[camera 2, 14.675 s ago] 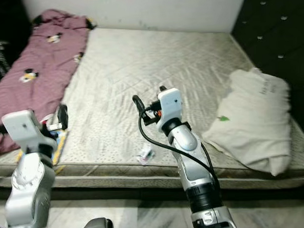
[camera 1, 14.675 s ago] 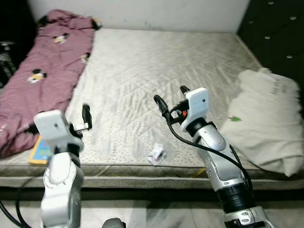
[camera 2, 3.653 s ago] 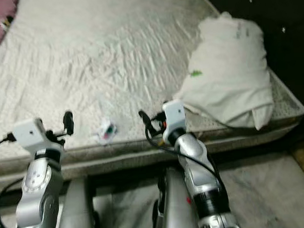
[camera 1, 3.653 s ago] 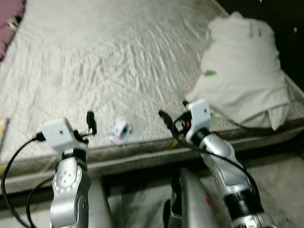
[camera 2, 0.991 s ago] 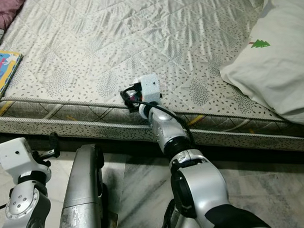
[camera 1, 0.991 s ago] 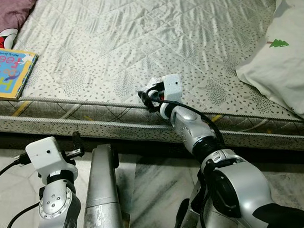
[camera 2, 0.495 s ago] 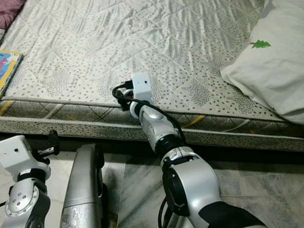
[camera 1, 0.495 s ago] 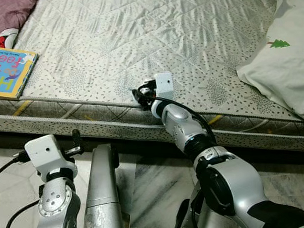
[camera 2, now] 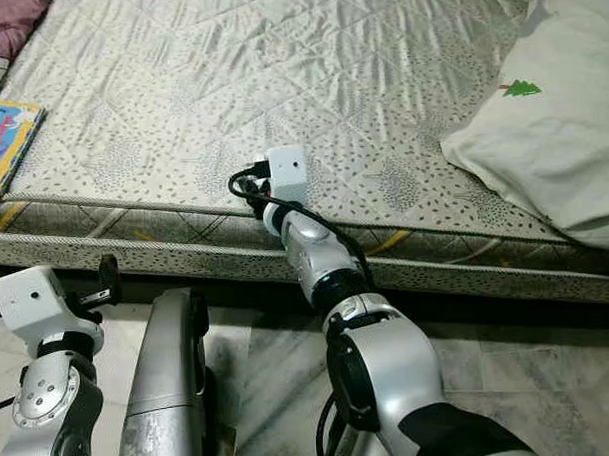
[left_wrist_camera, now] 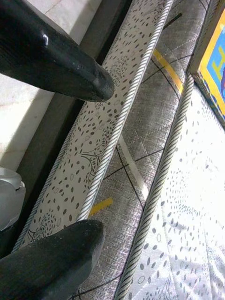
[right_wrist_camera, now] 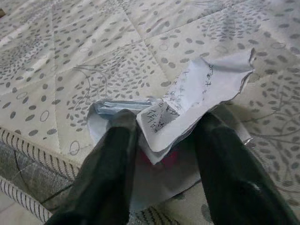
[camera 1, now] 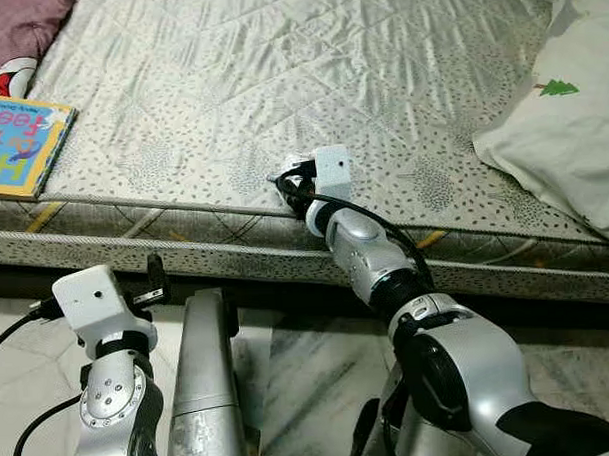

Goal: Clean up the room

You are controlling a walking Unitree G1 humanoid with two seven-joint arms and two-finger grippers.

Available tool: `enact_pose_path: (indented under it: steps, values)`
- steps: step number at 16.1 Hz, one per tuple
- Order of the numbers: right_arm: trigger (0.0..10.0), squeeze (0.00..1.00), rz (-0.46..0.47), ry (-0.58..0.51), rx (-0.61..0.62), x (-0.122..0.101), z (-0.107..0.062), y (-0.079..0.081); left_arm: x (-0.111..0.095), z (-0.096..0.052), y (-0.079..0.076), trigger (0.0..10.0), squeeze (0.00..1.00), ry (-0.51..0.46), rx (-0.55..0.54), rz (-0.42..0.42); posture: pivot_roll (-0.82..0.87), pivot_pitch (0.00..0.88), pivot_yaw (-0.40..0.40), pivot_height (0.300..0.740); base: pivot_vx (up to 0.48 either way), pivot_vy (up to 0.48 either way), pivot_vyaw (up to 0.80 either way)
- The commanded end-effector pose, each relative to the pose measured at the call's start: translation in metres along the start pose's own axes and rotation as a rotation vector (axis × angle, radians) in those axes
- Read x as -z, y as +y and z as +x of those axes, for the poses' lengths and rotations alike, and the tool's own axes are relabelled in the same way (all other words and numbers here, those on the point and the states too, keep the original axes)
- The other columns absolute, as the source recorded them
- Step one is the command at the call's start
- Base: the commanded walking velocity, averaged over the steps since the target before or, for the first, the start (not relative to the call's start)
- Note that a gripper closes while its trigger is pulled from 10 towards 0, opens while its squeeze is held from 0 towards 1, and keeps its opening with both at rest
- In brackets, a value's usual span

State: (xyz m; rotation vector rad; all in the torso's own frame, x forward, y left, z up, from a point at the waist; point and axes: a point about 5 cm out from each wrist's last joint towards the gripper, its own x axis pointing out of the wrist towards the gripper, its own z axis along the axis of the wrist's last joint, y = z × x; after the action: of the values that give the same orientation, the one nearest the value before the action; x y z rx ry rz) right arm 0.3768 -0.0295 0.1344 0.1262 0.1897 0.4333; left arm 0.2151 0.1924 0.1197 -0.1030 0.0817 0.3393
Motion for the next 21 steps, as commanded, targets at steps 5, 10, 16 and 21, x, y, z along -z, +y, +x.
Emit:
enact_pose_path:
  steps: [5, 10, 16, 21]
  values:
    - [0.0, 0.00, -0.008, 0.018, -0.002, 0.008, -0.001, 0.004, 0.003, 0.003, 0.003, 10.0, 0.00, 0.017, -0.012, 0.024, 0.25, 0.211, -0.069, 0.481, 0.000, 0.000, 0.00]
    - [0.0, 0.00, -0.009, 0.018, 0.014, 0.009, -0.002, 0.000, 0.002, 0.007, 0.000, 10.0, 0.00, 0.006, -0.007, 0.027, 0.24, 0.200, -0.068, 0.481, 0.000, 0.000, 0.00]
    - [0.0, 0.00, 0.000, -0.033, 0.030, 0.002, -0.002, -0.004, -0.001, 0.014, -0.001, 10.0, 0.00, -0.012, -0.006, 0.026, 0.24, 0.169, -0.068, 0.481, 0.000, 0.000, 0.00]
    - [0.0, 0.00, -0.003, -0.161, 0.131, -0.005, -0.019, -0.047, -0.001, 0.029, -0.006, 10.0, 0.00, -0.032, 0.012, 0.014, 0.18, 0.085, -0.058, 0.481, 0.000, 0.000, 0.00]
